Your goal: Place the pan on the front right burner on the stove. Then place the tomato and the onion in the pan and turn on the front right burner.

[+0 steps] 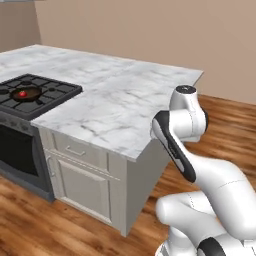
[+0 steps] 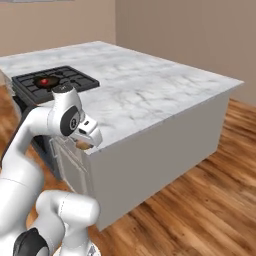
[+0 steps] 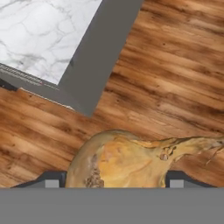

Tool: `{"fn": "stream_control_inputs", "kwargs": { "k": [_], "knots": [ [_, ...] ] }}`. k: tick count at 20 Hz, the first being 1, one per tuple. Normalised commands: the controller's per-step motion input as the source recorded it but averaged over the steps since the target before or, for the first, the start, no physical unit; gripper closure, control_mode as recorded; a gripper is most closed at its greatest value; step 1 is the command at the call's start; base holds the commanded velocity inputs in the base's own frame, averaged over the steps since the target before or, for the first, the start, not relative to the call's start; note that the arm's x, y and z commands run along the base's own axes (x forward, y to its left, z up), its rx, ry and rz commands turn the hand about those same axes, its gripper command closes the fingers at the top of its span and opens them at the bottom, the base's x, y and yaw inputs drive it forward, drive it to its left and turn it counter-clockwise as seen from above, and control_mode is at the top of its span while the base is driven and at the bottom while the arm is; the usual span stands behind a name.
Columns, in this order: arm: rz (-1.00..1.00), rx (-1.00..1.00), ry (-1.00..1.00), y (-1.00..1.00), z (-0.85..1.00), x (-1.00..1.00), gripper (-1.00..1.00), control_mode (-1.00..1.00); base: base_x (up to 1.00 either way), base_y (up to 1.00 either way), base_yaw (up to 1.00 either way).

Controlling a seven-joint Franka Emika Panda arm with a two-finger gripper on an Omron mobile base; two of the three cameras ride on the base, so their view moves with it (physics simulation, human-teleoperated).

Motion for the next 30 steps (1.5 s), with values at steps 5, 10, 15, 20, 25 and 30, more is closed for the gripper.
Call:
{"fn": "stream_control_inputs", "kwargs": {
  "k": [5,10,15,20,25,30],
  "knots": [
    [0.0,0.0,0.0,0.0,0.0,0.0,1.0,1.0,-0.32,0.44,-0.24],
    [0.0,0.0,0.0,0.0,0.0,0.0,1.0,1.0,-0.18,0.53,-0.28],
    [0.0,0.0,0.0,0.0,0.0,0.0,1.0,1.0,-0.09,0.73,-0.34],
    [0.0,0.0,0.0,0.0,0.0,0.0,1.0,1.0,-0.13,0.8,-0.34],
    [0.0,0.0,0.0,0.0,0.0,0.0,1.0,1.0,-0.14,0.72,-0.33],
    [0.0,0.0,0.0,0.0,0.0,0.0,1.0,1.0,-0.12,0.75,-0.32]
  ]
}}
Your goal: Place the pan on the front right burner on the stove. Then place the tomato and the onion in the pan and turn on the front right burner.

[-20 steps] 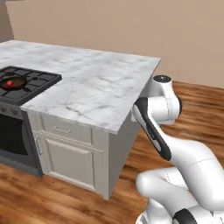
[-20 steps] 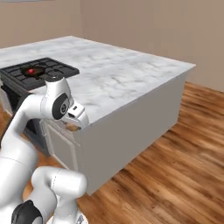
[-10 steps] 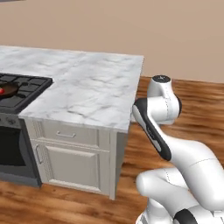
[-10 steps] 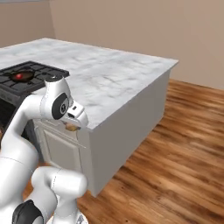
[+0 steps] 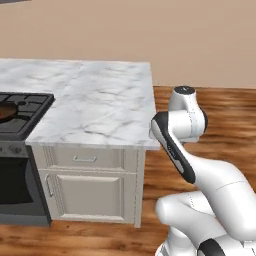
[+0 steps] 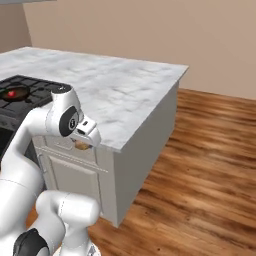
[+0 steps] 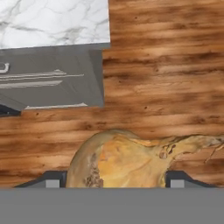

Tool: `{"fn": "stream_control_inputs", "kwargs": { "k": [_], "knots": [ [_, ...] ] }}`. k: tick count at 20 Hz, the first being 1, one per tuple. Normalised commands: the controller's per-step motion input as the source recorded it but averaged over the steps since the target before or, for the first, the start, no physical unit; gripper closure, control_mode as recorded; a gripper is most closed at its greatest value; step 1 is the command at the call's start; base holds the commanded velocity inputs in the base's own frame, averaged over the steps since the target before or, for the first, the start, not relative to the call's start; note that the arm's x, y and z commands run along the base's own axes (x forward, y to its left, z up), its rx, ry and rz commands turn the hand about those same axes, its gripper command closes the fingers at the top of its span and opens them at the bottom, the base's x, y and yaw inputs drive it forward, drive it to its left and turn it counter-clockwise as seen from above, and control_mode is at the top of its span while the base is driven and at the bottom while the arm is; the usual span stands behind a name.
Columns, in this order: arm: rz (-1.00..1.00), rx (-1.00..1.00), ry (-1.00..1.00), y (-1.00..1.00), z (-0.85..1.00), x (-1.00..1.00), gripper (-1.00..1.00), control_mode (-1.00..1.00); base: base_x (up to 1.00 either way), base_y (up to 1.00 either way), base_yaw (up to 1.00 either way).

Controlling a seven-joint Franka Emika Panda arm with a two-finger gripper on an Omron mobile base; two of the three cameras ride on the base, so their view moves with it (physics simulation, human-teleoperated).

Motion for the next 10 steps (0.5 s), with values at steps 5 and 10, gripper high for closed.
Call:
{"fn": "stream_control_inputs", "kwargs": {
  "k": [5,10],
  "knots": [
    [0.0,0.0,0.0,0.0,0.0,0.0,1.0,1.0,-0.09,0.76,-0.31],
    [0.0,0.0,0.0,0.0,0.0,0.0,1.0,1.0,0.0,0.72,-0.19]
  ]
}}
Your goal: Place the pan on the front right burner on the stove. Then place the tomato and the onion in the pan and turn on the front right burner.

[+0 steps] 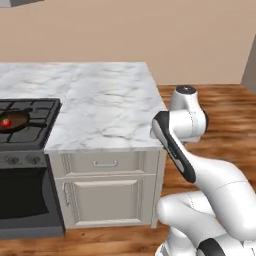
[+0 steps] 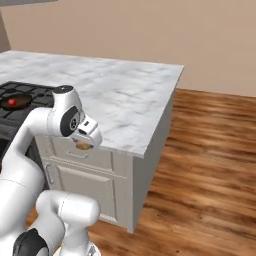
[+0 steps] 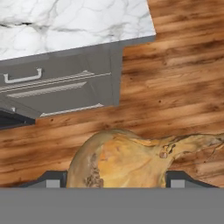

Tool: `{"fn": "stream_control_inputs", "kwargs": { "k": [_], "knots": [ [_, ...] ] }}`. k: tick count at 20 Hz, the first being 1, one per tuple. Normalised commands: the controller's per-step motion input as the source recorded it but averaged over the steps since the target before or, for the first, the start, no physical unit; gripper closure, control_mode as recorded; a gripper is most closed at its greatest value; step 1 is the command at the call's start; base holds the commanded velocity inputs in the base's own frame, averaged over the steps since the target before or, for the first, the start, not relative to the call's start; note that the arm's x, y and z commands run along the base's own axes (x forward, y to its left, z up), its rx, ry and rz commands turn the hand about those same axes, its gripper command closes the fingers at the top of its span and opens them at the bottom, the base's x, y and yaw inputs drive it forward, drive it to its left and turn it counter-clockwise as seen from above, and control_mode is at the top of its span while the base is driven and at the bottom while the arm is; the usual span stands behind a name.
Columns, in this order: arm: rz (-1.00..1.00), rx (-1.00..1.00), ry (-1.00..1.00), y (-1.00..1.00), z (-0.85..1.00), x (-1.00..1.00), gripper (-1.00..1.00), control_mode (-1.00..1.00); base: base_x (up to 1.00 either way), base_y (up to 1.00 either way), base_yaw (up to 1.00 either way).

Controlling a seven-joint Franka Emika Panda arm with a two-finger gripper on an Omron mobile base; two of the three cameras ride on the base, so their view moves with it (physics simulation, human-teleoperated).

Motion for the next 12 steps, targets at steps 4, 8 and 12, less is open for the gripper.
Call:
{"fn": "stream_control_inputs", "kwargs": {
  "k": [4,8,12],
  "knots": [
    [0.0,0.0,0.0,0.0,0.0,0.0,1.0,1.0,-0.01,0.71,-0.06],
    [0.0,0.0,0.0,0.0,0.0,0.0,1.0,1.0,-0.03,0.7,0.0],
    [0.0,0.0,0.0,0.0,0.0,0.0,1.0,1.0,-0.03,0.64,0.0]
  ]
}}
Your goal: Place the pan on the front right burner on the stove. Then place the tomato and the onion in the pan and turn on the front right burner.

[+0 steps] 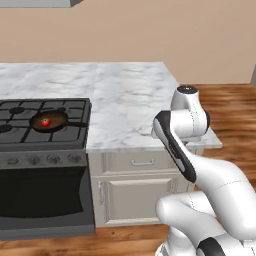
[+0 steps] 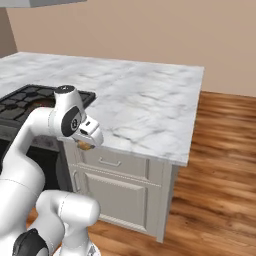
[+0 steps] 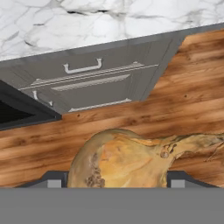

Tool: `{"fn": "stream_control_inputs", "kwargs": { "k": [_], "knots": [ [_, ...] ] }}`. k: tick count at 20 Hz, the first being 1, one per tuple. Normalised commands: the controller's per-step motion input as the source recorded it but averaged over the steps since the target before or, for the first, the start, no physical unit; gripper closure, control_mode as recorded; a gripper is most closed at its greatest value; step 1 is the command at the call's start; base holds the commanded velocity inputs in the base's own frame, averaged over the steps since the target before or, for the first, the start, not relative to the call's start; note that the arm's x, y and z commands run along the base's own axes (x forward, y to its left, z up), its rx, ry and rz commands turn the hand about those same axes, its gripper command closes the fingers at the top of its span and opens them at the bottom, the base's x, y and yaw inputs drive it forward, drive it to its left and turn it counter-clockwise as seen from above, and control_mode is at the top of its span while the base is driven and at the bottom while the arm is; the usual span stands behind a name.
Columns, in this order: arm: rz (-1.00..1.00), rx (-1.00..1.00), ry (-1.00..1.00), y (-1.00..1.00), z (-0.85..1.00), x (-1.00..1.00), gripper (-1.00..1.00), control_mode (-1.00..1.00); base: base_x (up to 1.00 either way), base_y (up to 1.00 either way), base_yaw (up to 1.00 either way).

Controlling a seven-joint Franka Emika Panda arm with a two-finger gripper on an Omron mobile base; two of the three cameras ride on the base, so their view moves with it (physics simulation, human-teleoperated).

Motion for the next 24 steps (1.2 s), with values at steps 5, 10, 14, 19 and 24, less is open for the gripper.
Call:
{"fn": "stream_control_inputs", "kwargs": {
  "k": [5,10,14,19,24],
  "knots": [
    [0.0,0.0,0.0,0.0,0.0,0.0,1.0,1.0,-0.03,0.67,0.0],
    [0.0,0.0,0.0,0.0,0.0,0.0,1.0,1.0,-0.04,0.68,0.0],
    [0.0,0.0,0.0,0.0,0.0,0.0,1.0,1.0,-0.06,0.7,0.0],
    [0.0,0.0,0.0,0.0,0.0,0.0,1.0,1.0,-0.04,0.72,0.0],
    [0.0,0.0,0.0,0.0,0.0,0.0,1.0,1.0,0.0,0.7,-0.01]
  ]
}}
